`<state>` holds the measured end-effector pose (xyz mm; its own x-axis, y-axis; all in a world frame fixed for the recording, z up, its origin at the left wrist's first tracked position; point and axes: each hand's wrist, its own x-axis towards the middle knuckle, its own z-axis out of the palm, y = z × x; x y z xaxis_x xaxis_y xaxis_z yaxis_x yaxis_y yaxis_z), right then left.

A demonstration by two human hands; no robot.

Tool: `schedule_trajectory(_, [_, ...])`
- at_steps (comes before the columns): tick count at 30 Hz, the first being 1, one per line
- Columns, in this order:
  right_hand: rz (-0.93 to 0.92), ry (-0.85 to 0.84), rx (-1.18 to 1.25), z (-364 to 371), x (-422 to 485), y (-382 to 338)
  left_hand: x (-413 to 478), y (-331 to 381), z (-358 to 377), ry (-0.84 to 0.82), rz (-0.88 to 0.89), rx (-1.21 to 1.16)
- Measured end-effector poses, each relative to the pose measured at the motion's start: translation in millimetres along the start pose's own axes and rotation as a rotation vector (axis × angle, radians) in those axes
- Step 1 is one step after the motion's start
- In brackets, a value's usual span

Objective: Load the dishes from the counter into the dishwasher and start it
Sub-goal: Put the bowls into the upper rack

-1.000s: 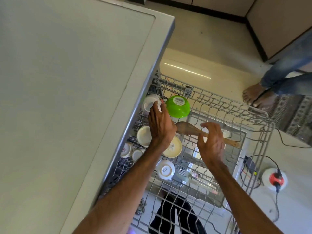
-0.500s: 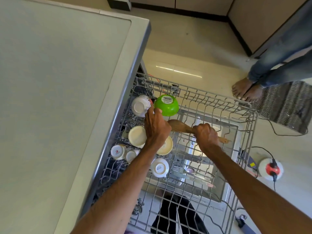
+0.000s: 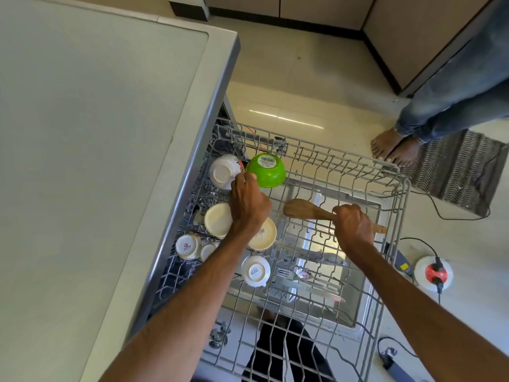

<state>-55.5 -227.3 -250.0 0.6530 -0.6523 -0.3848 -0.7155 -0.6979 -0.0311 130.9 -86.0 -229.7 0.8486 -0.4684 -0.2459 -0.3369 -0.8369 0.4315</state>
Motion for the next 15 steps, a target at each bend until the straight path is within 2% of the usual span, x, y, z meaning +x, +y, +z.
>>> schedule_trajectory(8, [0.122, 0.213, 0.316, 2, -13, -17, 49, 27, 10, -0.054, 0.082, 0.174])
schedule_trajectory(15, [0.140, 0.173, 0.429, 2, -14, -43, 67, 34, 14, -0.160, 0.028, 0.239])
